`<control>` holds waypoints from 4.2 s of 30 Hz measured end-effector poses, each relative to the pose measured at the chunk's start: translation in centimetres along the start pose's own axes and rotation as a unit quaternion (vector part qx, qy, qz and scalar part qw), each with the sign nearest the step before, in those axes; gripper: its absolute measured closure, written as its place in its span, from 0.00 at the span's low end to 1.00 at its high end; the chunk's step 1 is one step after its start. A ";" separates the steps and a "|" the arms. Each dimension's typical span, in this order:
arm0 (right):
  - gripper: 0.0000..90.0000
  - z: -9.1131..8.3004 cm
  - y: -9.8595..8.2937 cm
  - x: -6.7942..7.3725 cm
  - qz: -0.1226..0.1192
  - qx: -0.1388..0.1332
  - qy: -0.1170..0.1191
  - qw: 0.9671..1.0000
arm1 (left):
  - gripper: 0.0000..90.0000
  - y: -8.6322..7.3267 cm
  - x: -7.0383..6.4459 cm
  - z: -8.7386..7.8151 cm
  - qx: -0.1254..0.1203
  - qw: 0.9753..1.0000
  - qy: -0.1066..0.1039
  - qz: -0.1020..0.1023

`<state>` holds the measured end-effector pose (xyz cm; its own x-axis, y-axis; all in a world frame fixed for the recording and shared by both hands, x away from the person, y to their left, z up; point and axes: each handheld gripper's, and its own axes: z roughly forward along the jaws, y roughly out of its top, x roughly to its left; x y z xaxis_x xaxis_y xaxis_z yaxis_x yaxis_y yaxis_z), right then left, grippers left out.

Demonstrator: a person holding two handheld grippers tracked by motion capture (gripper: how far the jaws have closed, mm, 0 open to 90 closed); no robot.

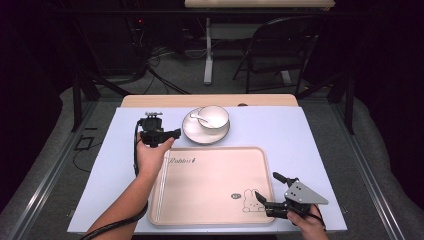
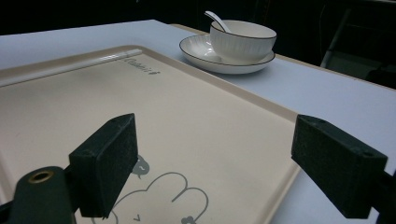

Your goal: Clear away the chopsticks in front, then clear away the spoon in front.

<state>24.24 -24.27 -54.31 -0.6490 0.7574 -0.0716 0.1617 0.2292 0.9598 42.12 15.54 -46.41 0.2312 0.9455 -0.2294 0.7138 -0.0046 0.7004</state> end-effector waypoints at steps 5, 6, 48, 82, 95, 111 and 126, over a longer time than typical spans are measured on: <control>0.16 0.0 0.0 0.0 0.001 0.000 0.001 1.000 | 0.35 0.6 -0.4 0.7 -0.002 1.000 0.003 -0.001; 0.16 0.0 0.0 0.0 0.000 0.000 0.001 1.000 | 0.35 0.7 -0.5 0.8 -0.001 1.000 0.004 -0.002; 0.16 0.1 0.0 -0.3 0.005 -0.003 0.003 1.000 | 0.36 4.3 -4.0 8.4 -0.011 1.000 0.012 -0.016; 0.16 0.1 -0.1 -0.3 0.009 0.001 0.003 1.000 | 0.45 3.4 -4.6 13.9 0.003 0.998 -0.013 -0.066; 0.16 0.1 -0.1 -0.3 0.009 0.001 0.005 1.000 | 0.61 3.2 -5.1 13.9 -0.005 0.999 -0.012 -0.049; 0.16 0.0 -0.1 -0.4 0.009 -0.001 0.006 1.000 | 0.76 3.7 -4.6 13.3 -0.011 0.998 -0.001 -0.062; 0.16 0.1 -0.1 -0.4 0.010 -0.001 0.005 1.000 | 0.90 4.9 -4.2 11.8 -0.026 0.998 -0.004 -0.054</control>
<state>24.56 -24.57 -54.41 -0.6535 0.7553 -0.0501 0.1729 0.2134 0.9615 52.46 7.67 -50.01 0.1604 0.9366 -0.3114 0.6996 0.1146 0.7052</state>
